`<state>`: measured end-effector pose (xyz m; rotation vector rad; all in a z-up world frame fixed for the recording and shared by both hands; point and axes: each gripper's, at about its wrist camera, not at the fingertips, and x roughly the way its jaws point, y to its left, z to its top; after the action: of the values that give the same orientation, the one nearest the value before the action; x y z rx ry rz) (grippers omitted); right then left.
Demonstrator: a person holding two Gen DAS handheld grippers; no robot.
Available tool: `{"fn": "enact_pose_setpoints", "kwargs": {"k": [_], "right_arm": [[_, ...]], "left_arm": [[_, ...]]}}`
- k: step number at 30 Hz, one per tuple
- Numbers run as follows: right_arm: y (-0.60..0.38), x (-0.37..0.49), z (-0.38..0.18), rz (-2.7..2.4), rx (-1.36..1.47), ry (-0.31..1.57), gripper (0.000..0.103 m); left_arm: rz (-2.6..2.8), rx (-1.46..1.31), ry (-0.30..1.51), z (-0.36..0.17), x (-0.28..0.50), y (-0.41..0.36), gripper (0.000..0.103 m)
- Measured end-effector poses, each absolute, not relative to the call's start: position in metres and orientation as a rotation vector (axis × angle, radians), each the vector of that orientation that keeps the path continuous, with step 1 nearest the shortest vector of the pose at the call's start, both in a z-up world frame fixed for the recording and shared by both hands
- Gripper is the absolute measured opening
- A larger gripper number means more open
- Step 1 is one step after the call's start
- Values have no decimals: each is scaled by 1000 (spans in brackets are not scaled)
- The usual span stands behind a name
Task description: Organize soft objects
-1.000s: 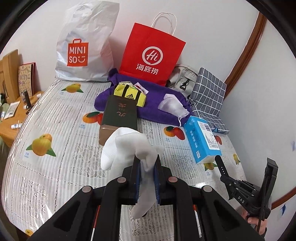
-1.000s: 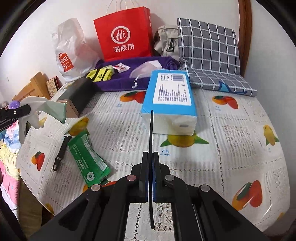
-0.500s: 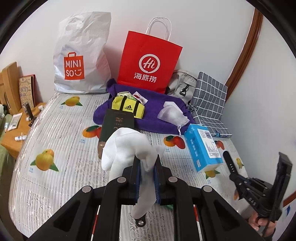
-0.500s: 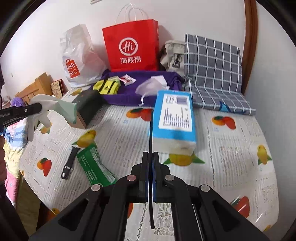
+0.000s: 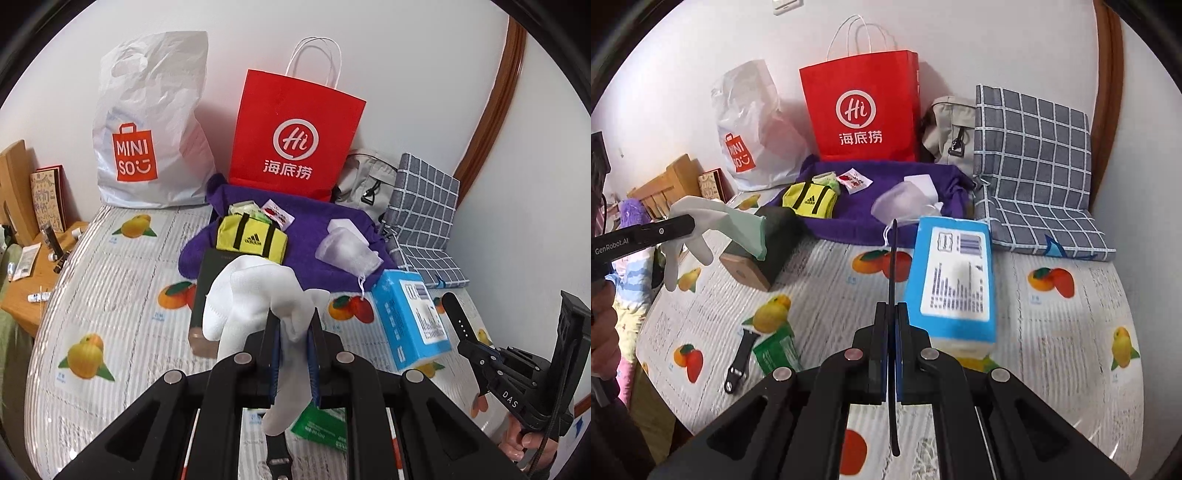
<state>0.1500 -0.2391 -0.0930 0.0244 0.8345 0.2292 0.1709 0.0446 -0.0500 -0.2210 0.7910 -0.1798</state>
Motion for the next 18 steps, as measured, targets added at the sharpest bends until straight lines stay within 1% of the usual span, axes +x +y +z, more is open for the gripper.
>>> {"fn": "enact_pose_setpoints", "kwargs": {"k": [8,18], "right_arm": [[-240,179,-90,236,46,819,3],[-237,210,-75,213,-6,761,3]], "left_arm": [[-172,-210,788,-46,194,44,13],[-157,-211,783,-41,224,45,13]]}}
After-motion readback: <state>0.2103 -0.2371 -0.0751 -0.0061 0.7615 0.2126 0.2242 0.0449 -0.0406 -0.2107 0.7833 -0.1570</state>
